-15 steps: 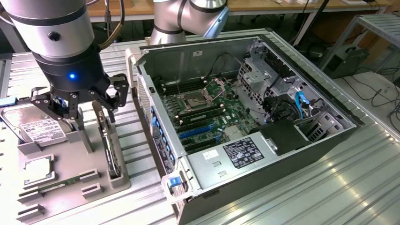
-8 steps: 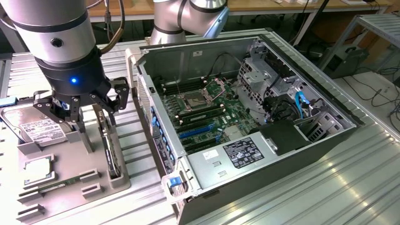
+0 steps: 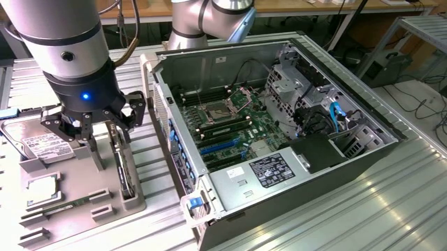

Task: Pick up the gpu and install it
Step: 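Pick up the gpu and move the gpu toward the slot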

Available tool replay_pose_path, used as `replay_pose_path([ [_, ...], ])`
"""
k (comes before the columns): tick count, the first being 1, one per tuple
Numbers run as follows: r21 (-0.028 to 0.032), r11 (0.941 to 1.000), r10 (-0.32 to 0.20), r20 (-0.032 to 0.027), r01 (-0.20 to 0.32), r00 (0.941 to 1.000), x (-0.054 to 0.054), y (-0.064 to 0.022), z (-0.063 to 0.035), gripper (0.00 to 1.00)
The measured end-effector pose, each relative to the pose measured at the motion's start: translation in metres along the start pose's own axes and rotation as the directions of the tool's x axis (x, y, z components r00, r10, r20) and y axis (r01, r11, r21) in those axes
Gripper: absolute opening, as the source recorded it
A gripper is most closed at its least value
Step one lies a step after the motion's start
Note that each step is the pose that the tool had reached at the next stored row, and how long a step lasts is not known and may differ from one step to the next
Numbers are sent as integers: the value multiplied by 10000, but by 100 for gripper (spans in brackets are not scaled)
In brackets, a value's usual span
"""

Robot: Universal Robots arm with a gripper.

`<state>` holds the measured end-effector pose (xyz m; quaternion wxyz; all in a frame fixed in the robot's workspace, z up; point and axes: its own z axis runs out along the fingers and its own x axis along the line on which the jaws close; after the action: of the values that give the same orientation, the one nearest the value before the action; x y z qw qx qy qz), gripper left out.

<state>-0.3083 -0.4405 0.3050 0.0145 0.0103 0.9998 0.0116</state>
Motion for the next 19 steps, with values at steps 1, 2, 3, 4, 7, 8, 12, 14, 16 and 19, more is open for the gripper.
replay_pose_path([
  [1, 0, 10000, 0, -3, 0, 10000, -1, -1, 13, 60],
  [2, 0, 10000, 0, -7, 0, 10000, -3, -2, 25, 60],
  [3, 0, 10000, 0, -12, 0, 10000, -7, -2, 43, 60],
  [4, 0, 10000, 0, -18, 0, 10000, -9, -2, 57, 60],
  [7, 0, 10000, 1, -31, -1, 10000, -13, -3, 91, 60],
  [8, 0, 10000, 0, -35, 0, 10000, -15, -3, 101, 60],
  [12, 1, 10000, 2, -70, -2, 10000, -23, -4, 150, 60],
  [14, 0, 10000, 1, -78, -1, 10000, -23, -5, 171, 60],
  [16, 2, 10000, 1, -88, -1, 10000, -22, -7, 194, 60],
  [19, 4, 10000, 2, -94, -2, 10000, -21, -10, 239, 60],
])
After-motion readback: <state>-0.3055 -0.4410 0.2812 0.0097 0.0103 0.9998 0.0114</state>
